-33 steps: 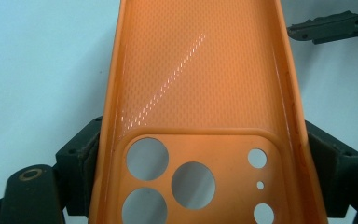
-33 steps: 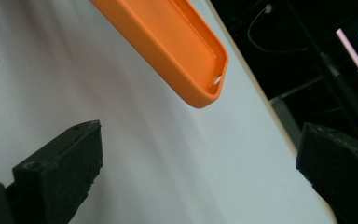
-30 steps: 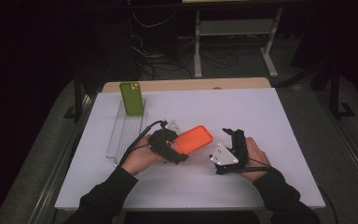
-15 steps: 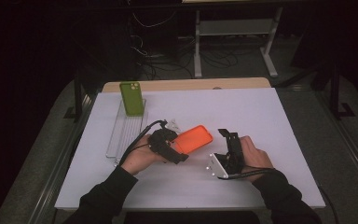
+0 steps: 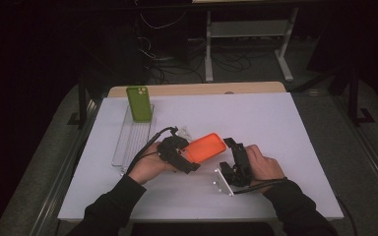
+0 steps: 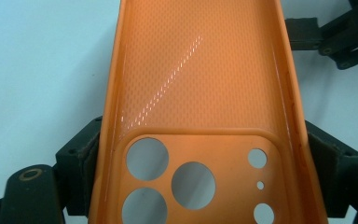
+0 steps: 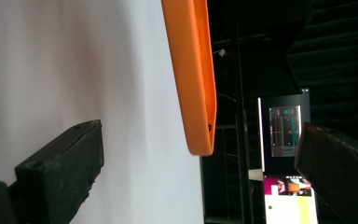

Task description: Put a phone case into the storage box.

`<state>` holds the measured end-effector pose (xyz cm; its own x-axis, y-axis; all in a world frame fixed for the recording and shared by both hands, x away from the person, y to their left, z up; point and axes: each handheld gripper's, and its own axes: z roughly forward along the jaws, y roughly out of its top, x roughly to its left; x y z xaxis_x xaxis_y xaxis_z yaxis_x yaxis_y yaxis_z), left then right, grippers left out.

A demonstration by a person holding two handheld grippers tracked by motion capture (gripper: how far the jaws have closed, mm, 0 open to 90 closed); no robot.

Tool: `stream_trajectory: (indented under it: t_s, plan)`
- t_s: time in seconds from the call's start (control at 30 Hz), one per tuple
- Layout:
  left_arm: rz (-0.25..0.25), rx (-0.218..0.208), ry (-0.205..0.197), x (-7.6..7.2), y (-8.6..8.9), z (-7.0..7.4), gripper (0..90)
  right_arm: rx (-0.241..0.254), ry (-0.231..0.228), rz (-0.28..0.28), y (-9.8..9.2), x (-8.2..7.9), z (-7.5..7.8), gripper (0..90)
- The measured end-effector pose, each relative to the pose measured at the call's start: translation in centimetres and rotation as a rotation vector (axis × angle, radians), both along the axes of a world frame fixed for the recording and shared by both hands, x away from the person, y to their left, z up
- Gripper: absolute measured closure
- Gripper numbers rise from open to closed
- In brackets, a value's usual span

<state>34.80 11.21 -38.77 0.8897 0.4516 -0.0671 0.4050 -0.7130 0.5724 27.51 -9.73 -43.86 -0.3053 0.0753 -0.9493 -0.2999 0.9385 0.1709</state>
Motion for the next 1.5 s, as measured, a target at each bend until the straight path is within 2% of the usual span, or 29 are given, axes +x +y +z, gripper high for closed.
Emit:
stream_trajectory:
  t_s: [0.03, 0.07, 0.1, 0.17, 0.2, 0.23, 0.27, 0.33, 0.37, 0.43, 0.47, 0.5, 0.57, 0.6, 0.63, 0.67, 0.8, 0.87, 0.9, 1.0, 1.03, 1.1, 1.13, 1.17, 1.23, 1.27, 1.37, 1.43, 1.5]
  plan:
    - [0.021, -0.026, 0.004, -0.2, -0.2, -0.1, 15.7, -0.006, -0.006, 0.001, 0.0, -0.1, 0.0, 3.0]
    - [0.016, -0.024, 0.002, -0.2, -0.2, -0.1, 15.8, -0.011, -0.013, 0.009, 0.1, 0.0, -0.1, 3.4]
    - [-0.013, 0.006, -0.001, 0.0, -0.1, 0.1, 15.8, -0.014, -0.018, 0.010, 0.2, 0.0, -0.2, 3.7]
    - [0.008, -0.023, 0.000, -0.2, -0.4, -0.1, 15.7, -0.024, -0.032, 0.012, 0.4, -0.1, -0.2, 5.0]
    - [-0.011, -0.003, -0.002, -0.2, -0.3, 0.0, 15.8, 0.009, -0.048, 0.013, 0.5, -0.1, -0.4, 5.6]
    - [-0.010, -0.007, 0.000, -0.2, -0.4, 0.0, 15.7, 0.001, -0.055, 0.019, 0.6, -0.1, -0.4, 6.9]
    - [0.007, -0.028, 0.007, -0.3, -0.5, -0.1, 15.8, 0.003, -0.051, 0.020, 0.7, -0.1, -0.4, 8.9]
    - [-0.026, 0.002, -0.004, -0.2, -0.5, 0.0, 15.8, -0.012, -0.064, 0.021, 0.9, -0.1, -0.6, 12.4]
    - [0.003, -0.029, 0.005, -0.5, -0.7, -0.1, 15.7, -0.016, -0.073, 0.024, 1.0, -0.1, -0.6, 13.0]
    - [-0.023, -0.002, -0.004, -0.4, -0.6, 0.0, 15.8, -0.031, -0.063, 0.019, 1.2, -0.1, -0.6, 16.2]
    - [-0.033, 0.007, -0.008, -0.3, -0.6, 0.1, 15.8, -0.030, -0.064, 0.015, 1.3, -0.2, -0.7, 19.4]
    - [-0.016, -0.013, -0.007, -0.5, -0.7, -0.1, 15.7, -0.033, -0.065, 0.011, 1.4, -0.2, -0.8, 22.0]
    - [-0.008, -0.021, -0.007, -0.5, -0.8, -0.1, 15.8, -0.046, -0.083, 0.009, 1.5, -0.3, -0.8, 30.0]
    - [-0.025, -0.002, -0.009, -0.4, -0.7, 0.0, 15.7, -0.048, -0.080, 0.005, 1.6, -0.3, -0.9, 33.3]
    - [-0.026, -0.002, -0.009, -0.4, -0.7, 0.0, 15.8, -0.052, -0.078, 0.006, 1.6, -0.3, -0.9, 35.9]
    - [-0.007, -0.023, -0.007, -0.5, -0.8, -0.1, 15.7, -0.057, -0.080, 0.007, 1.7, -0.4, -0.9, 38.7]
    - [-0.008, -0.018, -0.006, -0.5, -0.8, -0.1, 15.7, -0.068, -0.060, 0.015, 1.9, -0.6, -0.9, 50.0]
    - [-0.009, -0.011, -0.004, -0.6, -0.9, -0.1, 15.7, -0.074, -0.059, 0.022, 2.1, -0.7, -0.9, 55.1]
    - [-0.036, 0.018, -0.008, -0.4, -0.7, 0.0, 15.7, -0.072, -0.047, 0.023, 2.2, -0.8, -0.9, 58.0]
    - [-0.034, 0.012, -0.007, -0.5, -0.8, -0.1, 15.7, -0.068, -0.041, 0.033, 2.4, -0.9, -1.0, 66.3]
    - [-0.009, -0.018, -0.001, -0.6, -1.0, -0.2, 15.7, -0.065, -0.043, 0.035, 2.4, -1.0, -0.9, 68.6]
    - [-0.013, -0.017, -0.002, -0.6, -1.0, -0.2, 15.7, -0.063, -0.038, 0.030, 2.4, -1.0, -0.9, 73.2]
    - [-0.018, -0.014, -0.004, -0.6, -1.0, -0.2, 15.7, -0.065, -0.039, 0.030, 2.5, -1.0, -0.9, 74.7]
    - [-0.050, 0.023, -0.007, -0.4, -0.8, 0.0, 15.6, -0.068, -0.039, 0.027, 2.5, -1.0, -1.0, 76.5]
    - [-0.042, 0.014, -0.005, -0.5, -0.9, -0.1, 15.6, -0.074, -0.040, 0.027, 2.5, -1.0, -0.9, 77.4]
    - [-0.015, -0.017, -0.003, -0.6, -1.1, -0.3, 15.5, -0.077, -0.040, 0.025, 2.5, -1.0, -0.9, 77.5]
    - [-0.027, -0.010, 0.003, -0.6, -0.9, -0.2, 15.2, -0.083, -0.047, 0.022, 2.5, -1.1, -1.0, 78.0]
    - [-0.034, -0.019, -0.018, -0.6, -0.8, -0.1, 14.6, -0.077, -0.055, 0.019, 2.4, -1.1, -0.9, 78.1]
    - [-0.022, -0.046, -0.041, -0.6, -0.6, 0.0, 12.2, -0.072, -0.056, 0.019, 2.4, -1.0, -0.8, 78.2]
